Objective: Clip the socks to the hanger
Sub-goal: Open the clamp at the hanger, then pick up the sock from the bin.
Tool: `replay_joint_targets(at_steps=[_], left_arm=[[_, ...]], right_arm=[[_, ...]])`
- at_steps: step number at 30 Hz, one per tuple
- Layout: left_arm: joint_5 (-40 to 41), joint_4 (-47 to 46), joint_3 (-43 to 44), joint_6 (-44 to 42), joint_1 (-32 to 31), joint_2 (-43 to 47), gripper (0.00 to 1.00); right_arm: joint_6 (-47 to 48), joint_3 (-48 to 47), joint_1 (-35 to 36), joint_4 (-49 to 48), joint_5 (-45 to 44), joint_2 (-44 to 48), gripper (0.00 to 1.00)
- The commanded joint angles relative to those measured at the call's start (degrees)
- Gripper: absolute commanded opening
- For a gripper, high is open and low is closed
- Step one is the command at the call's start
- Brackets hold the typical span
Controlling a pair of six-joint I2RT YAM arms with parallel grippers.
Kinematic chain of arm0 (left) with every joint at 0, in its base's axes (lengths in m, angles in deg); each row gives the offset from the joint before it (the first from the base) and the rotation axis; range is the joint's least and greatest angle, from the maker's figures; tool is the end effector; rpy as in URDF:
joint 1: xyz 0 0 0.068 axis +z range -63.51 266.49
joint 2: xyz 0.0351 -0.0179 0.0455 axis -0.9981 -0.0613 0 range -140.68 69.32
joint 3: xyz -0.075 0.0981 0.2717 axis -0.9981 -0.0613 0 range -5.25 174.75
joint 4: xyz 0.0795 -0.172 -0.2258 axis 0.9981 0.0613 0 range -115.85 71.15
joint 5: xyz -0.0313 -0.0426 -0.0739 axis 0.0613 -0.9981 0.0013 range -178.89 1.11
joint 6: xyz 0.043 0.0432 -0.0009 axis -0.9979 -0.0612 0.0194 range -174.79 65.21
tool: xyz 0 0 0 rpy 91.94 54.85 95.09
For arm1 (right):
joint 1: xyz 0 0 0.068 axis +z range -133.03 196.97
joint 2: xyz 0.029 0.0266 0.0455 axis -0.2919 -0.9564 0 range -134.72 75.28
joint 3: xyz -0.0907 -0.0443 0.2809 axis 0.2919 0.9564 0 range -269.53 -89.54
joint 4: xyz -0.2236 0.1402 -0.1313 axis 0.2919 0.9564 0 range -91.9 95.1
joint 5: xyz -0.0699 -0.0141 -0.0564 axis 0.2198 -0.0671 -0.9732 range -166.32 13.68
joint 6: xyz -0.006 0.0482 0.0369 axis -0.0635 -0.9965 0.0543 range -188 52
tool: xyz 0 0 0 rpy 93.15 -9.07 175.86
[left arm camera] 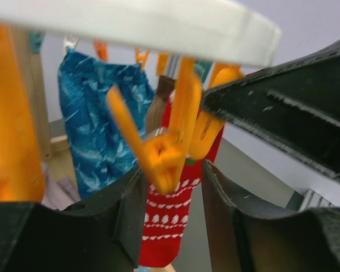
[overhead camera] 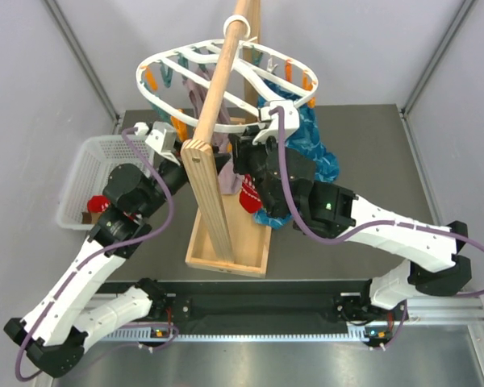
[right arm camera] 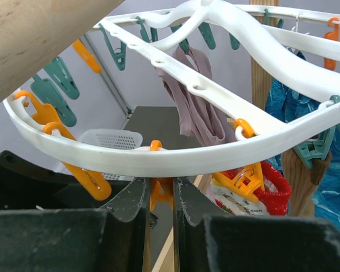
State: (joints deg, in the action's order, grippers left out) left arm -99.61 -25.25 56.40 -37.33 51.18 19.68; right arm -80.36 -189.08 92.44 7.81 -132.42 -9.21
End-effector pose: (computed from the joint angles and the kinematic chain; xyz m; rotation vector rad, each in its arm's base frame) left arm 0.1665 -0.1282 0.4754 0.3824 1.3820 -0.8934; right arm 0.1236 0.3256 0.5426 -0.0329 1.5396 0.5021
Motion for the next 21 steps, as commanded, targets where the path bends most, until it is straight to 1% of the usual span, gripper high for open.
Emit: replay_joint_targets(at_steps=[1, 6, 8, 9, 10, 11, 12, 13, 16, 17, 19, 21], left_arm=[[4.3, 5.6, -0.6, -0.6, 0.2, 2.5, 0.47], [9.8, 16.3, -1.5, 1.9, 0.2, 3.9, 0.48], [15.7, 19.2, -2.9, 3.6, 0.2, 5.7, 0.49], [18.2, 21.8, -4.5, 5.9, 0.2, 6.3, 0.48], [23.8, 23.1, -5.2, 7.2, 0.2, 7.0, 0.48], [26.6, 24.5, -5.9, 8.5, 0.2, 8.3, 0.48], [29.1, 28.1, -6.7, 11.2, 0.2, 8.8, 0.48], [34.4, 30.1, -6.8, 12.5, 0.3, 9.0, 0.48], [40.7, 37.3, -6.1, 17.0, 0.9, 7.8, 0.49], [44.3, 38.8, -5.7, 17.9, 1.2, 6.5, 0.49], [46.9, 41.0, -4.3, 19.1, 3.0, 5.2, 0.50], [46.6, 41.0, -3.2, 18.8, 7.5, 3.0, 0.52]], right_arm=[[-1.1, 1.0, -1.0, -1.5, 2.1, 3.1, 0.00], [-1.7, 2.1, -2.0, -0.9, 3.4, 3.8, 0.00], [-1.7, 2.6, -2.2, -0.8, 3.8, 4.0, 0.00], [-1.6, 2.7, -2.3, -0.7, 4.0, 4.2, 0.00], [-1.7, 3.1, -2.3, -0.7, 4.3, 4.2, 0.00], [-1.7, 3.4, -2.5, -0.8, 4.5, 4.3, 0.00], [-1.8, 3.7, -2.5, -0.8, 4.8, 4.6, 0.00], [-1.8, 4.4, -2.7, -0.9, 5.1, 4.8, 0.00], [-1.9, 5.6, -2.8, -1.2, 5.8, 5.3, 0.00], [-1.7, 5.7, -2.9, -1.2, 6.0, 5.5, 0.00], [-1.8, 6.0, -3.0, -0.9, 6.4, 5.7, 0.00], [-1.7, 6.5, -3.2, -0.9, 6.6, 6.2, 0.00]])
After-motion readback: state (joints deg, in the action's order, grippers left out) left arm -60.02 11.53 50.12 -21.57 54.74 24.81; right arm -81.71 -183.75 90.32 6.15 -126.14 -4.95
